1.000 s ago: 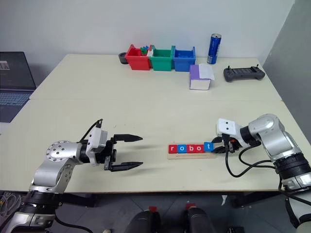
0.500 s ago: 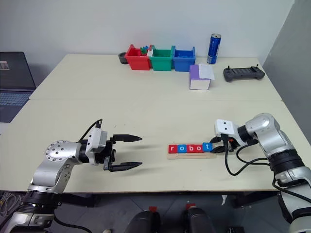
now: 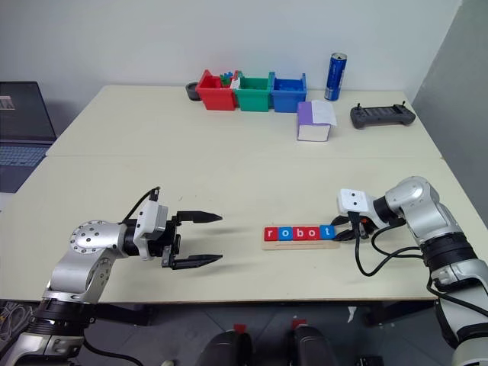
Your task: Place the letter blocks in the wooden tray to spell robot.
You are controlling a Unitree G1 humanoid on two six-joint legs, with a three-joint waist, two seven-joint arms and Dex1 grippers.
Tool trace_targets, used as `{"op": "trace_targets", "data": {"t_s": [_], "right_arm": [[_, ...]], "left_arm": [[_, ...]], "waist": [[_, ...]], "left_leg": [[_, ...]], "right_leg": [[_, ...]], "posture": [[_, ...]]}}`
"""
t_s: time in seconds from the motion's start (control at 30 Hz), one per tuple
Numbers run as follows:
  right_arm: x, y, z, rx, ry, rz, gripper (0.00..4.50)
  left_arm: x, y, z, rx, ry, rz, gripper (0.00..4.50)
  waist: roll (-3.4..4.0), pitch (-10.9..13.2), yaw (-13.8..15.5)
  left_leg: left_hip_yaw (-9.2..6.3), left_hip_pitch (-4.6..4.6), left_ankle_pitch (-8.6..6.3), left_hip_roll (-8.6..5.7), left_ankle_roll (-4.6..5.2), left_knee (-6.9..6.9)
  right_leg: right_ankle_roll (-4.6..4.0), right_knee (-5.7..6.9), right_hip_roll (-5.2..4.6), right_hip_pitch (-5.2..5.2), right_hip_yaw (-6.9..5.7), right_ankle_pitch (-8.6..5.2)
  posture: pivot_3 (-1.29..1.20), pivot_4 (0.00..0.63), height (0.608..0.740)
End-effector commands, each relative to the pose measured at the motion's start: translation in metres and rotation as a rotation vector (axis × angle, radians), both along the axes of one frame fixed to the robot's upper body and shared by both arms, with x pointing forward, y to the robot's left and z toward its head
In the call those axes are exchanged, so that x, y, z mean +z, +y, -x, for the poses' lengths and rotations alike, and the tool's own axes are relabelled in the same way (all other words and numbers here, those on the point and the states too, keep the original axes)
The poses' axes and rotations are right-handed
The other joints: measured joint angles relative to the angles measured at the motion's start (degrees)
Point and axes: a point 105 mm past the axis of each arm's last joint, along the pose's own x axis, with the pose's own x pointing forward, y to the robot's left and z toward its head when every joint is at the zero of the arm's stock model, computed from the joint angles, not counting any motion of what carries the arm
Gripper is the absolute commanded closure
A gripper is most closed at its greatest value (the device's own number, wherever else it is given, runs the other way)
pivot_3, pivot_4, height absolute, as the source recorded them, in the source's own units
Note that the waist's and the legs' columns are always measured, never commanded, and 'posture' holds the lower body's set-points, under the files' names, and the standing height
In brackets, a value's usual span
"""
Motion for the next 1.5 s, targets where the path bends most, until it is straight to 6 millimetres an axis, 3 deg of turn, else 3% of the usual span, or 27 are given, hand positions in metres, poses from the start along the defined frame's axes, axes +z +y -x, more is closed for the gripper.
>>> {"op": "trace_targets", "data": {"t_s": [0.03, 0.67, 0.97, 1.2, 1.43, 1.5], "right_arm": [[0.011, -0.002, -0.001, 0.015, -0.028, -0.001, 3.04], [0.004, -0.004, 0.0, 0.02, -0.016, 0.011, 3.04], [0.019, -0.004, -0.004, 0.044, -0.071, -0.004, 0.01], [0.041, -0.003, -0.003, 0.054, -0.102, -0.022, 0.01], [0.03, -0.007, 0.014, -0.005, -0.007, -0.059, 0.01], [0.032, -0.006, 0.023, -0.018, 0.021, -0.104, 0.38]], "left_arm": [[0.008, 0.0, 0.001, -0.007, -0.04, -0.006, 0.0], [0.008, 0.003, -0.001, 0.004, -0.047, -0.006, 0.0], [0.01, 0.004, -0.002, 0.009, -0.051, -0.002, 0.0], [0.01, 0.005, -0.003, 0.012, -0.055, -0.004, 0.0], [0.009, 0.005, -0.002, 0.016, -0.054, -0.004, 0.0], [0.009, 0.006, -0.001, 0.019, -0.054, -0.003, 0.0]], "waist": [[0.0, 0.0, 0.0], [0.0, 0.0, 0.0], [0.0, 0.0, 0.0], [0.0, 0.0, 0.1], [0.0, 0.0, 0.1], [0.0, 0.0, 0.1]], "left_leg": [[0.0, 0.0, 0.0, 0.0, 0.0, 0.0], [0.0, 0.0, 0.0, 0.0, 0.0, 0.0], [0.0, 0.0, 0.0, 0.0, 0.0, 0.0], [0.0, 0.0, 0.0, 0.0, 0.0, 0.0], [-0.02, 0.0, 0.0, 0.0, 0.0, 0.0], [-0.01, -0.02, 0.0, -0.01, 0.0, 0.0]], "right_leg": [[0.0, 0.0, 0.0, 0.0, 0.0, 0.0], [0.0, 0.0, 0.0, 0.0, 0.0, 0.0], [0.0, 0.0, 0.0, 0.0, 0.0, 0.0], [0.0, 0.01, 0.0, 0.0, 0.0, 0.0], [0.0, 0.0, 0.0, 0.0, -0.02, 0.0], [0.0, 0.0, -0.01, 0.0, -0.01, 0.0]], "posture": [[0.0, 0.15, 0.74], [0.0, 0.15, 0.74], [0.0, 0.15, 0.74], [0.0, 0.15, 0.74], [0.0, 0.15, 0.74], [0.0, 0.15, 0.74]]}}
